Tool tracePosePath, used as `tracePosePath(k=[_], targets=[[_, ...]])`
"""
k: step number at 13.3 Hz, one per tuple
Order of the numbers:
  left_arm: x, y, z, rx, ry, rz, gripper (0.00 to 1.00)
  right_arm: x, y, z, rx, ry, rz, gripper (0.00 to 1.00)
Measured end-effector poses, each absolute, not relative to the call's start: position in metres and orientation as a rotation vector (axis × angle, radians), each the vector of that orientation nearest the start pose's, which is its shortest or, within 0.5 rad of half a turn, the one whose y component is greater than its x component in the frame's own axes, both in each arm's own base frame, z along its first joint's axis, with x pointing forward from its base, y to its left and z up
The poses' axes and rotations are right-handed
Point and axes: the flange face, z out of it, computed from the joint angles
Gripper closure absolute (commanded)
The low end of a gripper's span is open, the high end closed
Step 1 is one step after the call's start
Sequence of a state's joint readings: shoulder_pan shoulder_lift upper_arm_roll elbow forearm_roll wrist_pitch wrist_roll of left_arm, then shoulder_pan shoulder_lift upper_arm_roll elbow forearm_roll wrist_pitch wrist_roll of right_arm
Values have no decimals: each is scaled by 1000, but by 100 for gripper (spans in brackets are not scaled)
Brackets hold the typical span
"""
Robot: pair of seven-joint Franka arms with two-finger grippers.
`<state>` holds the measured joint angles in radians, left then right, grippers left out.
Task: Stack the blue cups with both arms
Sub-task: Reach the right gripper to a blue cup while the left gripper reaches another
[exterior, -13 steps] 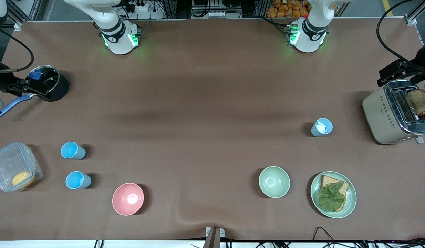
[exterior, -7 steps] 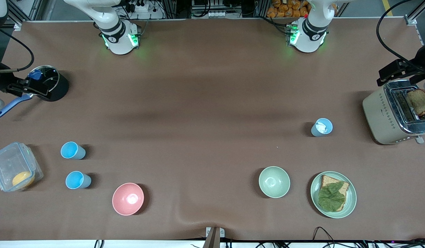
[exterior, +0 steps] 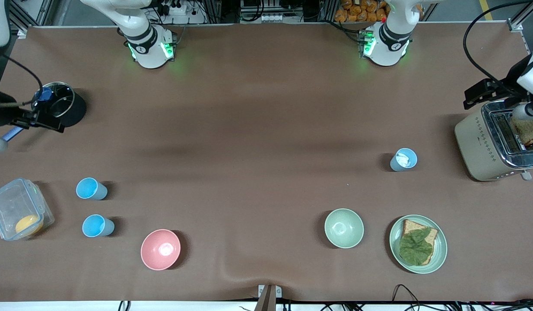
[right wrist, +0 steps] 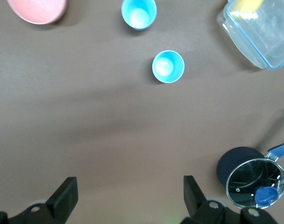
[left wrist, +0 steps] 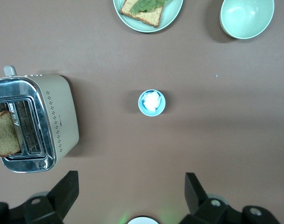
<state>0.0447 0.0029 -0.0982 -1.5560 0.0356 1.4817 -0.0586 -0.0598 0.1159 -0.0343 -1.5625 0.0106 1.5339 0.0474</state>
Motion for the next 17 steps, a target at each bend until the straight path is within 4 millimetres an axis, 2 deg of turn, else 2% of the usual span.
tracePosePath(k=[3, 6, 9, 13, 15, 17], targets=[[552, -22, 596, -3100, -18, 115, 0, 586, -67, 537, -3108, 256, 281, 0], [557, -22, 562, -3100, -13, 115, 0, 598, -68, 517, -3109, 254, 279, 0], [561, -22, 534, -3100, -9, 129, 0, 624, -70, 466, -3113, 134, 283, 0], [562, -23, 529, -3101, -5, 134, 0, 650, -80, 390, -3116, 27, 294, 0], [564, -23, 519, -3099, -4, 164, 0, 658, -93, 361, -3115, -40, 283, 0], [574, -23, 489, -3102, -1, 187, 0, 663, -117, 335, -3113, -119, 250, 0]])
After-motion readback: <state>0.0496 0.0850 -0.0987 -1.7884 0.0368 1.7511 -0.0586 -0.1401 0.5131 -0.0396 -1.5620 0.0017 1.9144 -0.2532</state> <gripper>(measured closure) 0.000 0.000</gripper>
